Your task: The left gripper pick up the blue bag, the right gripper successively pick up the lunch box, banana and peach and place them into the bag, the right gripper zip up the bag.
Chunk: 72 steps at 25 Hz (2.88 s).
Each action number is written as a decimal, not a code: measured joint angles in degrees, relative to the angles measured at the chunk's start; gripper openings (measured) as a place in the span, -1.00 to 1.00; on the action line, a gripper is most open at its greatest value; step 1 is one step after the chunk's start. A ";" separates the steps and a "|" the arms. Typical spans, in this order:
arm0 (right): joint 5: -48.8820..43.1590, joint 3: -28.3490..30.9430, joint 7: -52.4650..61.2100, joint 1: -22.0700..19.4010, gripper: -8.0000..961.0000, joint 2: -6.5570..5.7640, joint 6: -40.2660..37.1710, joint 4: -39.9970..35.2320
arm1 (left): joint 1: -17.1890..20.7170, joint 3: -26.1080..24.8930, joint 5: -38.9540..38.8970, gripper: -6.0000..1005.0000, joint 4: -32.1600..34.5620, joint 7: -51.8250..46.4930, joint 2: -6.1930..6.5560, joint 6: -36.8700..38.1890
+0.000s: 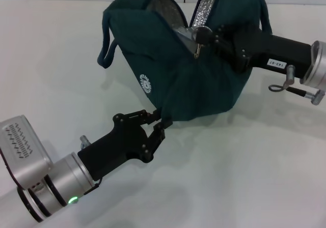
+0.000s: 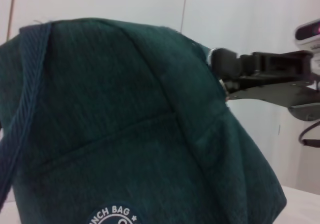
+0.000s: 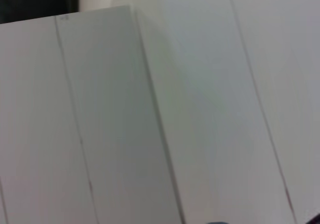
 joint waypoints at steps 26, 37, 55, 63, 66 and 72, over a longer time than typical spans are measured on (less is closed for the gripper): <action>-0.32 -4.21 0.01 -1.74 -0.86 -0.43 -0.78 1.02 | -2.45 -3.79 -0.66 -0.17 -3.02 -1.06 0.01 2.45; -0.60 -5.67 0.08 -6.11 -0.86 -0.14 -0.72 1.73 | -2.00 -4.40 -0.96 -0.40 -3.57 -1.03 0.01 2.05; -4.29 -7.48 -0.25 -9.20 -0.85 -0.47 2.68 4.68 | -2.44 -4.31 -0.95 -0.86 -3.13 -1.05 0.00 1.80; -4.08 -7.42 -1.54 -9.98 -0.87 -0.51 2.62 4.34 | -2.49 -4.31 -1.06 -0.86 -2.98 -1.06 0.00 1.76; -3.74 -7.20 -1.37 -10.04 -0.94 -0.54 1.50 4.25 | -2.32 -4.32 -1.10 -0.86 -2.96 -1.05 0.00 1.74; -2.72 -6.15 -1.40 -10.06 -0.96 -0.67 -2.89 4.12 | -2.00 -3.97 -0.73 -0.86 -2.46 -1.05 0.01 1.38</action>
